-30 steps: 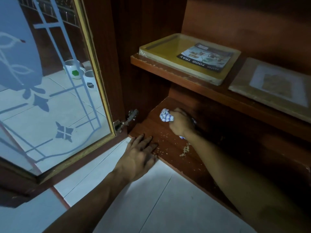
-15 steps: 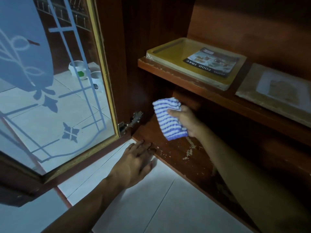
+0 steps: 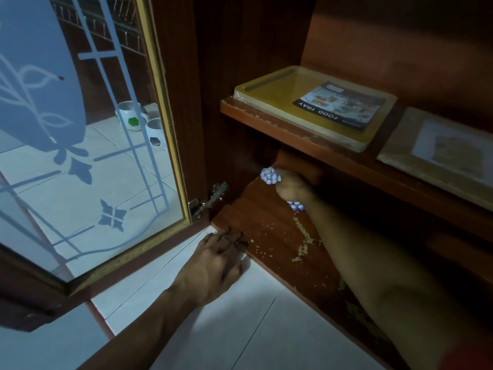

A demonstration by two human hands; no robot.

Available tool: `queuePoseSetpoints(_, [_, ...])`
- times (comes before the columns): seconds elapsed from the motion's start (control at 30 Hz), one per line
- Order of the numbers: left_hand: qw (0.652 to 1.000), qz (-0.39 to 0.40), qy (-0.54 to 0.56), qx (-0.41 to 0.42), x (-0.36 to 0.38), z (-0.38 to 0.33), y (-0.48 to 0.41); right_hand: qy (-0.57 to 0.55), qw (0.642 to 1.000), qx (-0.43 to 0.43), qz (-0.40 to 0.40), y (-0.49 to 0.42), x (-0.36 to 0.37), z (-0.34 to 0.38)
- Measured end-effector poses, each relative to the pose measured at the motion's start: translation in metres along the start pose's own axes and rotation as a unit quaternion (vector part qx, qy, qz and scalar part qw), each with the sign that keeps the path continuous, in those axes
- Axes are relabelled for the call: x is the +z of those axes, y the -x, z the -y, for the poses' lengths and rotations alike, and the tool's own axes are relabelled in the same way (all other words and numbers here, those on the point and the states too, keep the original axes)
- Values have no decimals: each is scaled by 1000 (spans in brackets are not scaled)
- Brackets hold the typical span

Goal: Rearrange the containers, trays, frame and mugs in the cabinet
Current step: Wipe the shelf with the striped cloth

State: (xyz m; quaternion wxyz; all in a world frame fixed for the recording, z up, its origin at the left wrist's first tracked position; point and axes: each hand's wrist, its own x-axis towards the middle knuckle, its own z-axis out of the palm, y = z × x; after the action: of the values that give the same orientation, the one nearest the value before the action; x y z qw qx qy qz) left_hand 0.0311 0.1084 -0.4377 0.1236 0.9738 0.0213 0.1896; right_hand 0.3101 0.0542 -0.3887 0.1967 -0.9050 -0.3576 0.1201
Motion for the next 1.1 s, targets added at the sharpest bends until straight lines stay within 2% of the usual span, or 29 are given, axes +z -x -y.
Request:
queuePoseSetpoints(0.1, [1000, 5, -17, -10, 2, 1, 2, -30, 996, -64, 53, 36, 6, 30])
queuePoseSetpoints(0.2, [1000, 7, -12, -9, 2, 2, 3, -3, 982, -125, 144, 76, 11, 45])
queuePoseSetpoints(0.3, [999, 29, -21, -12, 5, 5, 4, -77, 962, -135, 223, 97, 1, 48])
queuePoseSetpoints(0.37, [999, 34, -18, -15, 5, 6, 3, -144, 966, -132, 171, 87, -10, 32])
queuePoseSetpoints(0.4, [999, 38, -16, -17, 3, 5, 2, -152, 974, -124, 108, 78, -16, 21])
queuePoseSetpoints(0.47, [999, 37, -14, -12, 3, 5, -1, -103, 988, -113, -30, 63, -31, -4])
queuePoseSetpoints(0.5, [999, 39, -12, -15, 3, 4, -3, -67, 990, -100, -73, 59, -36, -15])
queuePoseSetpoints(0.57, [998, 50, -11, -21, 1, 3, -6, -15, 994, -48, -93, 56, -42, -39])
queuePoseSetpoints(0.67, [998, 50, -15, -29, -4, 2, -9, 52, 997, 49, -24, 71, -32, -58])
queuePoseSetpoints(0.73, [998, 49, -20, -27, -7, 4, -10, 80, 996, 28, -20, 90, -22, -57])
queuePoseSetpoints(0.8, [998, 57, -22, -23, -8, 5, -12, 62, 998, -25, -23, 110, -15, -50])
queuePoseSetpoints(0.87, [998, 57, -24, -23, -7, 6, -16, -1, 997, -71, 21, 132, -12, -40])
queuePoseSetpoints(0.93, [998, 57, -25, -25, -6, 6, -23, -102, 982, -97, 127, 154, -12, -29])
queuePoseSetpoints(1.03, [996, 80, -18, -32, -1, 8, -36, -205, 949, -34, 236, 178, -20, -25])
queuePoseSetpoints(1.1, [994, 95, -4, -49, 4, 7, -45, -283, 927, 3, 245, 188, -37, -26])
